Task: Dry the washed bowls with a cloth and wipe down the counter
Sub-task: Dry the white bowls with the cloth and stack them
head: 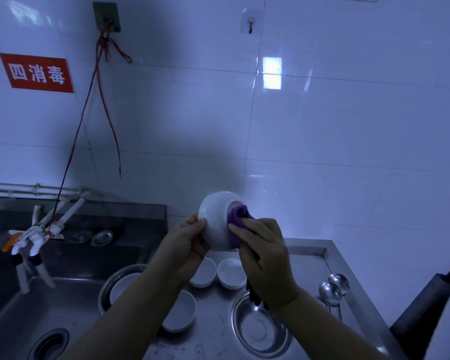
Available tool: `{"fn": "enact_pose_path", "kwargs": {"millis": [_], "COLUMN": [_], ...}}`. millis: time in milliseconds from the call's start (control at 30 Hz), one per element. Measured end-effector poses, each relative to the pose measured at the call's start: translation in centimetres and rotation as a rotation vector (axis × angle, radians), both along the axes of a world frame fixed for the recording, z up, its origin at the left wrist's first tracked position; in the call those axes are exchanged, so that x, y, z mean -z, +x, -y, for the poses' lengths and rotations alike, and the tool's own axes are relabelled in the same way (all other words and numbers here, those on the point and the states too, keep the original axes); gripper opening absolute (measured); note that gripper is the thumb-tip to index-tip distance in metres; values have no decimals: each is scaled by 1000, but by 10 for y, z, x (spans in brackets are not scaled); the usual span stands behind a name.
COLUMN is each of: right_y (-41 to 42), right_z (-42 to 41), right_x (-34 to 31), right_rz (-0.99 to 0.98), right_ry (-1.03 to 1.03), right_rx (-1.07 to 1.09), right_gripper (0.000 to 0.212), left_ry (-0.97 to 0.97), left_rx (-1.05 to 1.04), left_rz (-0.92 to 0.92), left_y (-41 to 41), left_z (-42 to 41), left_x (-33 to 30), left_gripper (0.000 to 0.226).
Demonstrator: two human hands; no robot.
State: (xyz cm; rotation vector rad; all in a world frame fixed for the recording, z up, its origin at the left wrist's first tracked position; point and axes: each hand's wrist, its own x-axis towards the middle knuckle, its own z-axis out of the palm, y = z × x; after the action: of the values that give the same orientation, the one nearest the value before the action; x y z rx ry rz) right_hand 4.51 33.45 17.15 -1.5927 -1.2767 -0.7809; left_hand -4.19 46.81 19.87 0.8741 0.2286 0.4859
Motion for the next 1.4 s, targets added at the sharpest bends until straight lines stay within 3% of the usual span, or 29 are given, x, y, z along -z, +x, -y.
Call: {"fn": "enact_pose_path", "kwargs": {"millis": [233, 467, 667, 833, 933, 1100, 1400], "right_y": [-5, 26, 6, -5, 3, 15, 14], "right_z": [-20, -21, -28, -25, -19, -16, -30], "right_x": [-15, -46, -46, -6, 11, -1, 17], "right_rz": [79, -541, -181, 124, 117, -150, 180], "right_ry": [-15, -10, -80, -143, -96, -5, -24], "right_rx": [101, 72, 116, 126, 139, 154, 173], "right_gripper": [33, 33, 29, 37, 43, 42, 39], "left_ry": [83, 99, 180, -108, -281, -344, -460], "left_rx": [66, 72, 83, 39, -6, -59, 3], "left_rz": [-41, -10, -64, -4, -14, -46, 42], "left_y": [-5, -4, 2, 6, 6, 8, 15], "left_z": [18, 15, 8, 3, 2, 13, 29], "left_x": [-3, -2, -8, -16, -17, -22, -17], "left_gripper": [25, 26, 24, 20, 17, 16, 36]}}
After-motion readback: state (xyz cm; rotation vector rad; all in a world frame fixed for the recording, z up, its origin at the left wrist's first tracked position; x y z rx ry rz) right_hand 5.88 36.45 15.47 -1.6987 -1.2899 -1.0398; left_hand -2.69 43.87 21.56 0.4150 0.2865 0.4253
